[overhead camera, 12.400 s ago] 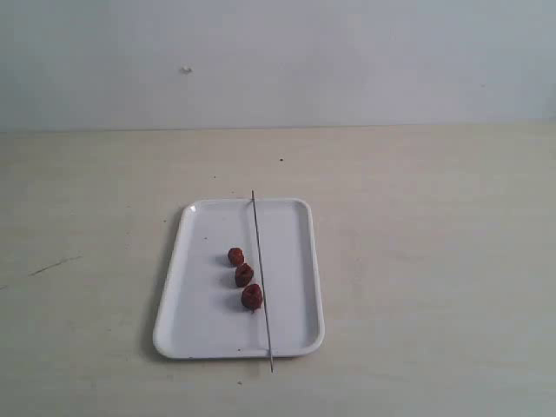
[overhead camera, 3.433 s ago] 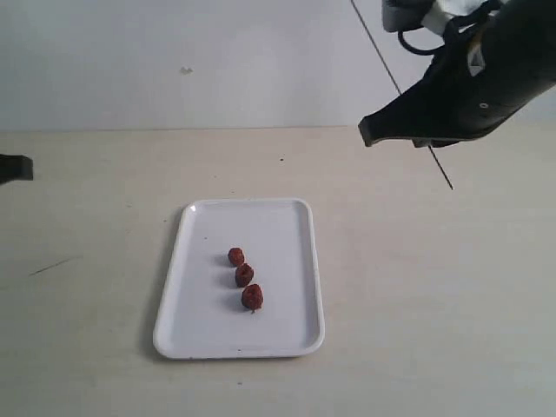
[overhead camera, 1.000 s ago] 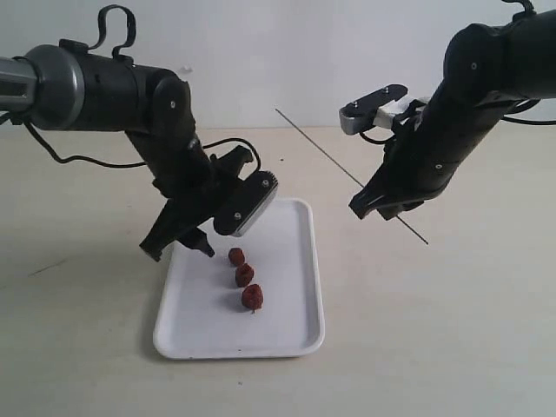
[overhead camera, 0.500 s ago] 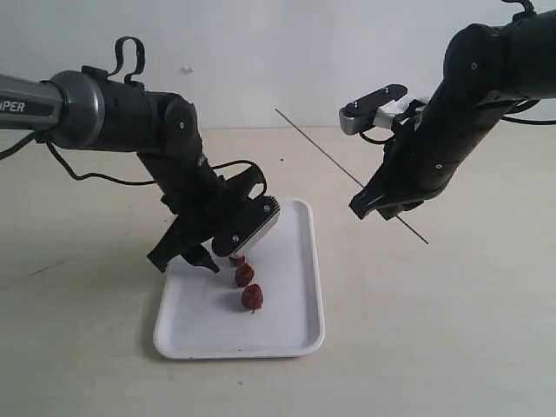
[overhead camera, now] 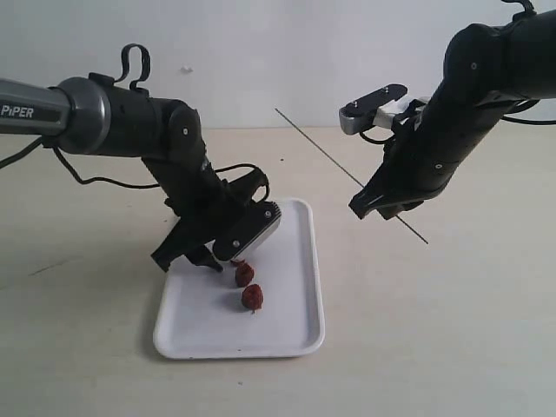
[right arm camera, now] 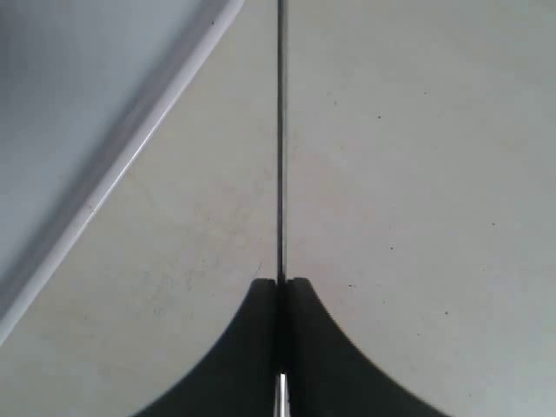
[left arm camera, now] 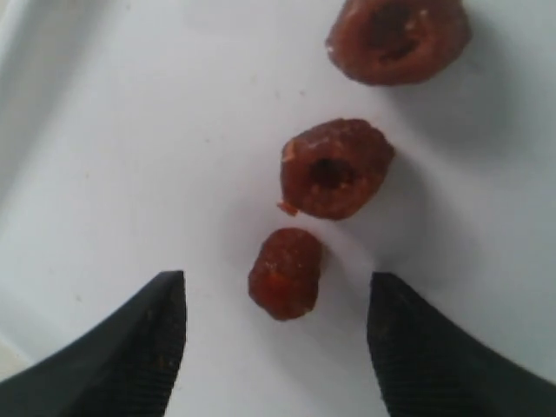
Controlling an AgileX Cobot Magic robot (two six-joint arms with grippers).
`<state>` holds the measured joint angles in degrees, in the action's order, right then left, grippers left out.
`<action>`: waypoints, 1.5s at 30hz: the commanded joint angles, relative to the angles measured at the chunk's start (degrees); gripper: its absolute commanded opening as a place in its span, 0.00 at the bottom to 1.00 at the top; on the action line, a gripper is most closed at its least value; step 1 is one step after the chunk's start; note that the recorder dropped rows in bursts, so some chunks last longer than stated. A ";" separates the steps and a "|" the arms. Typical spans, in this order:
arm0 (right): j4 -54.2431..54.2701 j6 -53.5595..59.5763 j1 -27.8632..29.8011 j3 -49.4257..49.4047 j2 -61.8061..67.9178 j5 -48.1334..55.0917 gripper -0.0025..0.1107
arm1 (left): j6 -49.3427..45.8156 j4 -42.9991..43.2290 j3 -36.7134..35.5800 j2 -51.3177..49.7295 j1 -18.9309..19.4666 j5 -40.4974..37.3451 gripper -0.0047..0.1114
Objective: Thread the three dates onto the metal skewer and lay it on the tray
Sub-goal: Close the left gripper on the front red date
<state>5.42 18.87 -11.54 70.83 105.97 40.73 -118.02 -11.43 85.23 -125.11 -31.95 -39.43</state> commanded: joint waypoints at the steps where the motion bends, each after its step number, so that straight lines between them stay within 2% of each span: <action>1: 0.25 0.55 0.34 0.46 0.00 -0.63 0.02 | -0.37 -0.08 0.20 -1.28 0.03 1.81 0.50; 4: 0.25 0.55 0.34 0.46 0.00 -0.63 0.02 | -0.37 -0.33 0.20 -1.41 0.03 2.24 0.45; 27: 0.25 0.55 0.34 0.46 0.00 -1.66 0.02 | -1.58 -3.27 0.20 -1.41 -0.07 -0.30 0.45; 33: 0.25 0.55 0.34 0.46 0.00 -2.11 0.02 | -1.58 -3.27 0.20 -1.41 -0.07 -0.80 0.35; 45: 0.25 0.55 0.34 0.46 0.00 -2.45 0.02 | -1.45 -3.27 0.20 -1.41 -0.07 -1.70 0.35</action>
<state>5.42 18.97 -11.54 70.83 105.97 39.06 -119.63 -14.36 85.48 -125.88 -31.95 -39.45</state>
